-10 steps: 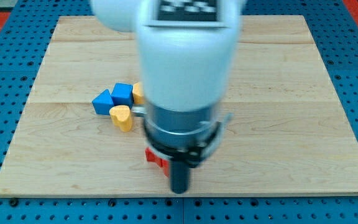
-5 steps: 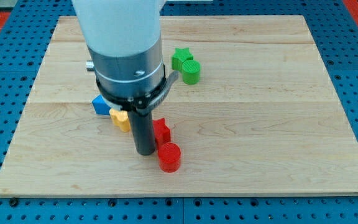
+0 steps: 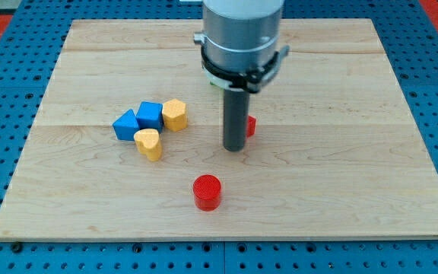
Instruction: Push the red star to the bottom of green circle
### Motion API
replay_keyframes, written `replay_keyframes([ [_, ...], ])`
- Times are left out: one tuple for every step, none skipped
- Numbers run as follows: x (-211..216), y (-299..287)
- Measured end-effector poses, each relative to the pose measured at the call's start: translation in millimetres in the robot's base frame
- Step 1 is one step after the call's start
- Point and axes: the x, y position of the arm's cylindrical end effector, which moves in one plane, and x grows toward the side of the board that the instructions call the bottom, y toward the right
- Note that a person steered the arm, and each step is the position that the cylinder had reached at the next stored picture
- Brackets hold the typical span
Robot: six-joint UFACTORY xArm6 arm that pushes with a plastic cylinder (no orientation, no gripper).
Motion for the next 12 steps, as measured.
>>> replay_keyframes([
  [-39, -22],
  [-31, -12],
  [17, -12],
  [3, 3],
  [-35, 3],
  [-65, 3],
  [-67, 14],
  [-10, 28],
  [66, 81],
  [138, 14],
  [138, -65],
  [100, -32],
])
